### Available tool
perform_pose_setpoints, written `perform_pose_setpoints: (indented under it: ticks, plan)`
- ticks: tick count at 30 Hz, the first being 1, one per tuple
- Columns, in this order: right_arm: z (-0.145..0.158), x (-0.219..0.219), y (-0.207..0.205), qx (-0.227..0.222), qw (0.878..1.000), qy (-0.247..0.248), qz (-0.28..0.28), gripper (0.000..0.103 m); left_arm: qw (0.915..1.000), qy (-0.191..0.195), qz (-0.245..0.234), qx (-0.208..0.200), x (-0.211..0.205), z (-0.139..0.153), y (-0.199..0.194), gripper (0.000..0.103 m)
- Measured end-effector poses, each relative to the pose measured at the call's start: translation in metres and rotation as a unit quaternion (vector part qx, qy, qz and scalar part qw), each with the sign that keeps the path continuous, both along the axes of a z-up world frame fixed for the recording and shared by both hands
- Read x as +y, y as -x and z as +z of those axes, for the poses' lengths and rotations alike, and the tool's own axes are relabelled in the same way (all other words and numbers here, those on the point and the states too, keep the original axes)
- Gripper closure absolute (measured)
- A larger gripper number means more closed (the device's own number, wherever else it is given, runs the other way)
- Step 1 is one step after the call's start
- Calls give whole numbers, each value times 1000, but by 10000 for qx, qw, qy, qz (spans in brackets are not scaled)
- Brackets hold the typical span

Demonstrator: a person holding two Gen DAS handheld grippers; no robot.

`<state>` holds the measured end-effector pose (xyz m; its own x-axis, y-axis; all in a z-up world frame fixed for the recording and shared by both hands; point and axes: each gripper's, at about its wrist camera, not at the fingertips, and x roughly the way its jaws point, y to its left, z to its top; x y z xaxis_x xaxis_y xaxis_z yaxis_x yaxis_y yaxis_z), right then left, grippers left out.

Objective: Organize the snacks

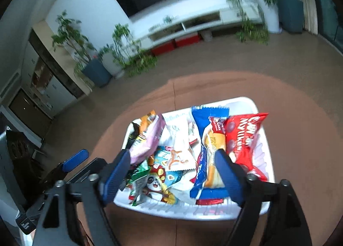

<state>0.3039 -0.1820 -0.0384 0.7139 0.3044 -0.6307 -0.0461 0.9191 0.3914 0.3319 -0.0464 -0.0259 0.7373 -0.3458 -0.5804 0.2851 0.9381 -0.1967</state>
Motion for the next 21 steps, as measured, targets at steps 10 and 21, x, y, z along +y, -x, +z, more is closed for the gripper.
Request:
perform_pose_setpoints:
  ticks: [10, 21]
  plan:
    - [64, -5, 139, -1918, 9794, 429, -465, 0, 9821, -1147, 833, -1239, -17, 48, 155, 0]
    - [120, -29, 284, -3371, 9333, 492, -1138, 0, 9835, -1025, 1300, -736, -17, 49, 256, 0]
